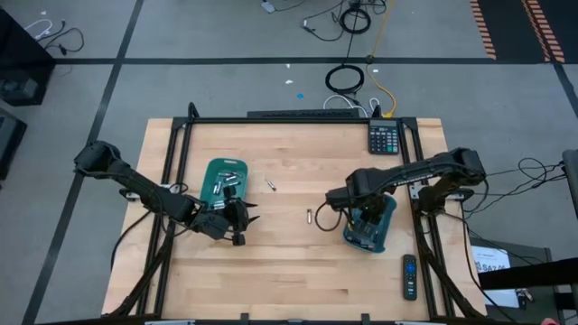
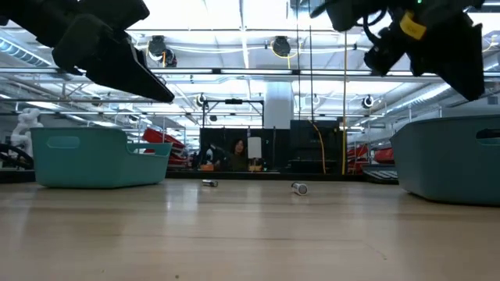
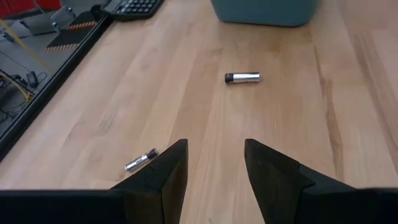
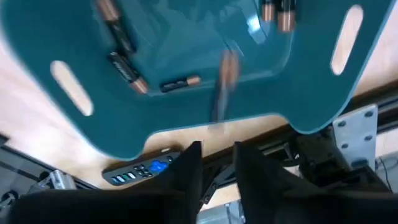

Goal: Sort batteries
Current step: Put the black battery into the blue bin, then put the silver battery into the green bin

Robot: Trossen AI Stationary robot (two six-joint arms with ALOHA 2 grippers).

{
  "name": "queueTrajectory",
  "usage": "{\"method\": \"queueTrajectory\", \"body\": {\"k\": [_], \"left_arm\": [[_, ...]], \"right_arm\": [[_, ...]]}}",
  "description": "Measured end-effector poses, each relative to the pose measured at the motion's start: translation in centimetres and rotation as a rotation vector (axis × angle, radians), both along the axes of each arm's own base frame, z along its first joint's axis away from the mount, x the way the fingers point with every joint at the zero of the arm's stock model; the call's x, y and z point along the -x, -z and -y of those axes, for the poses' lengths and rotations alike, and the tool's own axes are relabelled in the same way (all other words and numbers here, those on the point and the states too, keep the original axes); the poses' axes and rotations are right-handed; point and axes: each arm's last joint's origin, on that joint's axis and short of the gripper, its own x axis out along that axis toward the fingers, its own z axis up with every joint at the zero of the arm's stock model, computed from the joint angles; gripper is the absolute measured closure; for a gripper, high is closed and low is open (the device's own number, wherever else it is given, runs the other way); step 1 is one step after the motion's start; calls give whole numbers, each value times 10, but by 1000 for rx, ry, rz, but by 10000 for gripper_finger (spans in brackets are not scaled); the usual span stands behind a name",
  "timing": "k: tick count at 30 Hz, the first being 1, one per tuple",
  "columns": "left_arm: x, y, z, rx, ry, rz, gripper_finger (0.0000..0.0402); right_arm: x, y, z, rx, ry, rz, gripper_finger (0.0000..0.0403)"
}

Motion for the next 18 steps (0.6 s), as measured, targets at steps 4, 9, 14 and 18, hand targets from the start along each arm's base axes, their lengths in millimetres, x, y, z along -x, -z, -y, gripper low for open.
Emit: {"method": "queueTrajectory", "body": {"k": [4, 9, 14, 18], "left_arm": [[-3, -3, -2, 30, 2, -13, 233], [-9, -7, -13, 75, -12, -57, 233], [-20, -7, -36, 114, 21, -109, 233], [-25, -5, -52, 122, -13, -118, 233]], "right_arm": [[0, 1, 0, 4, 7, -5, 266], [-9, -10, 1, 48, -18, 91, 234], [-31, -27, 1, 131, -137, 340, 234], [-54, -35, 4, 257, -149, 584, 242]]}}
